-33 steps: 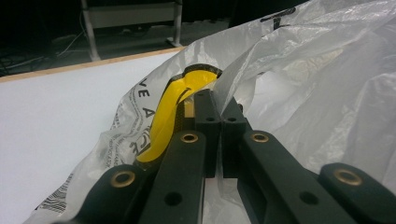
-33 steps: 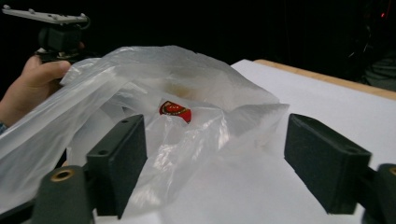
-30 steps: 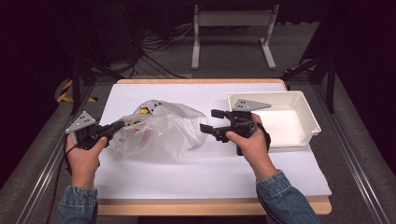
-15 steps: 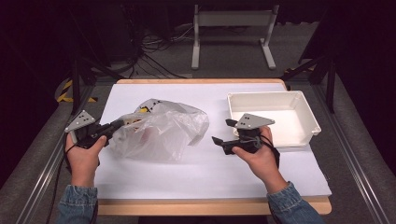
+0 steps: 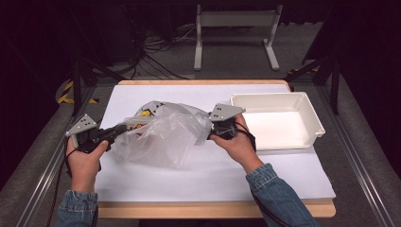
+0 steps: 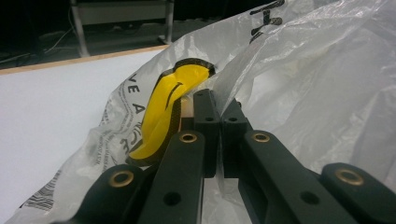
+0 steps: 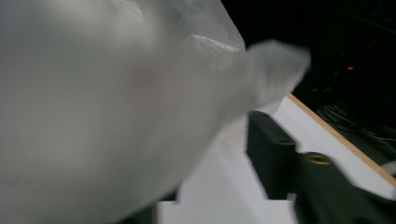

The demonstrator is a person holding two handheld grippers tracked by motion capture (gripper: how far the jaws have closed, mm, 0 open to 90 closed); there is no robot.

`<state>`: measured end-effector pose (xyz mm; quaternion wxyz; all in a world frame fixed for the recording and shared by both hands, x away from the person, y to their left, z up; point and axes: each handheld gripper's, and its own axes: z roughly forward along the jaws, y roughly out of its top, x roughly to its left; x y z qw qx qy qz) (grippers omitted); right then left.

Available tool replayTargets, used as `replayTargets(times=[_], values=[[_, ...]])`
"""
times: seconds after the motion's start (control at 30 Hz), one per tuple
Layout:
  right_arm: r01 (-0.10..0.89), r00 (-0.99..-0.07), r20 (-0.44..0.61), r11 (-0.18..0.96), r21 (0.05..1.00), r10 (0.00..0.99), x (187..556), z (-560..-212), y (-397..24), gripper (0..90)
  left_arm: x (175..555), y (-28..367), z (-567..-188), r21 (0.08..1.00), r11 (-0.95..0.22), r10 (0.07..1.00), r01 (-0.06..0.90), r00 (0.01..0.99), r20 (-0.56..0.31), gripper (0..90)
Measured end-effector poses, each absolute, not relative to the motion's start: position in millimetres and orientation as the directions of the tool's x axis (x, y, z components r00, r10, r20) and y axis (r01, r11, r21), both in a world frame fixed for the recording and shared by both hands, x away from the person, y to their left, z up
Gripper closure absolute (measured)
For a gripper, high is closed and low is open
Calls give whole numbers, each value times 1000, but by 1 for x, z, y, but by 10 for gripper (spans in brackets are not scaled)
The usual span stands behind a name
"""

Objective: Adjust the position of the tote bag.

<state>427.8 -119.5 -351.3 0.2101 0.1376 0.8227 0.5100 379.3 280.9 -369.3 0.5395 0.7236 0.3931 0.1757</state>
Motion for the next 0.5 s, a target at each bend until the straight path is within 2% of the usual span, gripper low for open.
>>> replayTargets(times=[0.03,0.1,0.27,0.3,0.33,0.37,0.4,0.43,0.47,0.5], values=[[13,-881,-197,438,899,430,427,-351,-119,785,379,280,-369,920,-112,755,376,634,-168,889],[28,-893,-172,434,900,415,424,-349,-119,890,378,279,-368,921,-117,750,372,641,-164,888],[25,-892,-184,451,892,413,415,-344,-122,896,375,274,-364,924,-127,741,360,654,-153,885],[20,-888,-194,457,889,418,415,-343,-123,837,375,274,-364,924,-129,741,360,654,-152,885],[20,-888,-194,457,889,418,415,-343,-123,837,375,274,-364,924,-129,741,360,654,-152,886],[18,-866,-219,464,886,450,419,-343,-124,441,375,274,-363,925,-130,742,358,653,-148,885],[8,-843,-246,468,884,479,421,-345,-124,296,375,274,-363,925,-127,743,357,652,-150,885],[-3,-825,-269,473,881,496,423,-347,-125,219,375,275,-363,925,-124,744,360,650,-153,885],[-3,-825,-269,473,881,496,423,-347,-125,219,375,275,-363,925,-124,744,360,650,-153,884],[-19,-814,-288,472,881,505,425,-348,-126,153,374,275,-363,924,-124,746,361,648,-154,884]])
